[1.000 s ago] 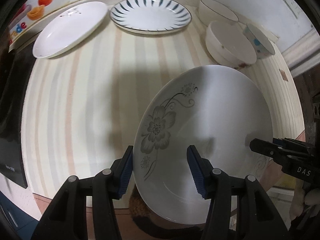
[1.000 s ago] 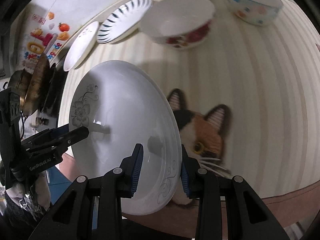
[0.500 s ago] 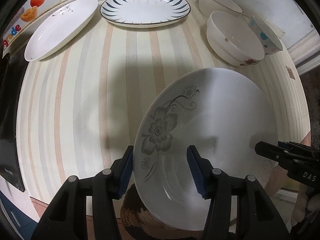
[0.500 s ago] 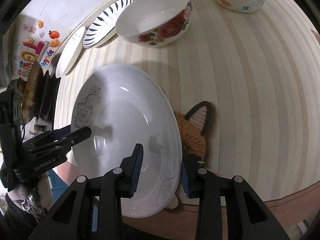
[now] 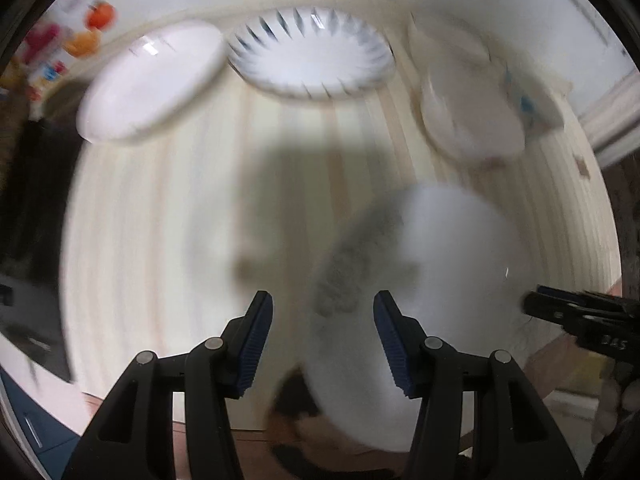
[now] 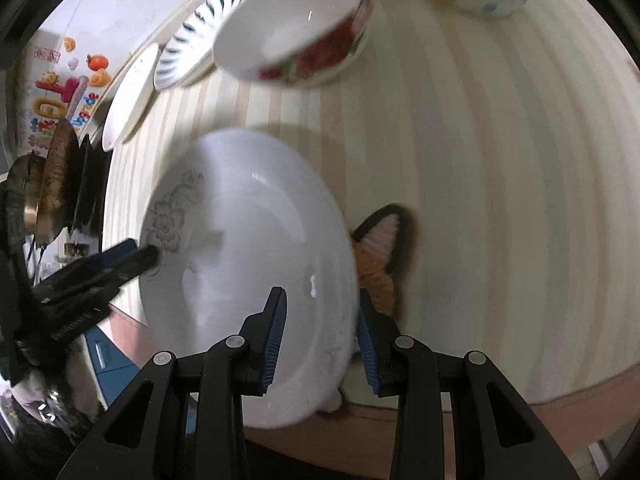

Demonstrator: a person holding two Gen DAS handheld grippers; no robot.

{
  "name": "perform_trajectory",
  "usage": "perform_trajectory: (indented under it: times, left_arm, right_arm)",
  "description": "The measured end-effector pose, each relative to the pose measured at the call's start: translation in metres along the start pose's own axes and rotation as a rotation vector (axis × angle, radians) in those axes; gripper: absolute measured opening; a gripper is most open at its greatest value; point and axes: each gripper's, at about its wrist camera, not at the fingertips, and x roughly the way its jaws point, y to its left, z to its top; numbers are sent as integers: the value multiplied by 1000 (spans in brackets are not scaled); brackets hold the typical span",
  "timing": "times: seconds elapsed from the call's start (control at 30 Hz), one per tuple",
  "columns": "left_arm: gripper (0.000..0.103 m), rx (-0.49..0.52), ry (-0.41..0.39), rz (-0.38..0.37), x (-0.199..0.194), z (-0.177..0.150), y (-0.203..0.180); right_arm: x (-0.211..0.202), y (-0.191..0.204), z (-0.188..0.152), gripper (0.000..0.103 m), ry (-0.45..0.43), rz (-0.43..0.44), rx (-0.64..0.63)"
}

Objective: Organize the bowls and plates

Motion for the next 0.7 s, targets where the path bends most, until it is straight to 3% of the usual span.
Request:
perform_trajectory:
  times: [0.17,0.23,0.27,0.43,0.57,0.7]
  left_arm:
    - [51,-110,-133,74,-43,37,62]
    - [51,-174,-147,105,-39,59,99]
    - [51,-206,-142,110,-34,67,111]
    - [51,-331,-117,124,5,100,167]
    - [51,-381,-79,135,30,111,192]
    - [51,-417,-45,138,50,119,205]
  right_arm:
    - [-68,45,10,41,-149,-21,-69]
    - [-77,73,27,55,-193,14,-109]
    - [-74,95,44,57,-216,40,-144]
    - [-28,183,135,57,-271,74,-246]
    - [40,252,222,56,-238,76,-328]
    - [94,297,280,53,-210,31,-403]
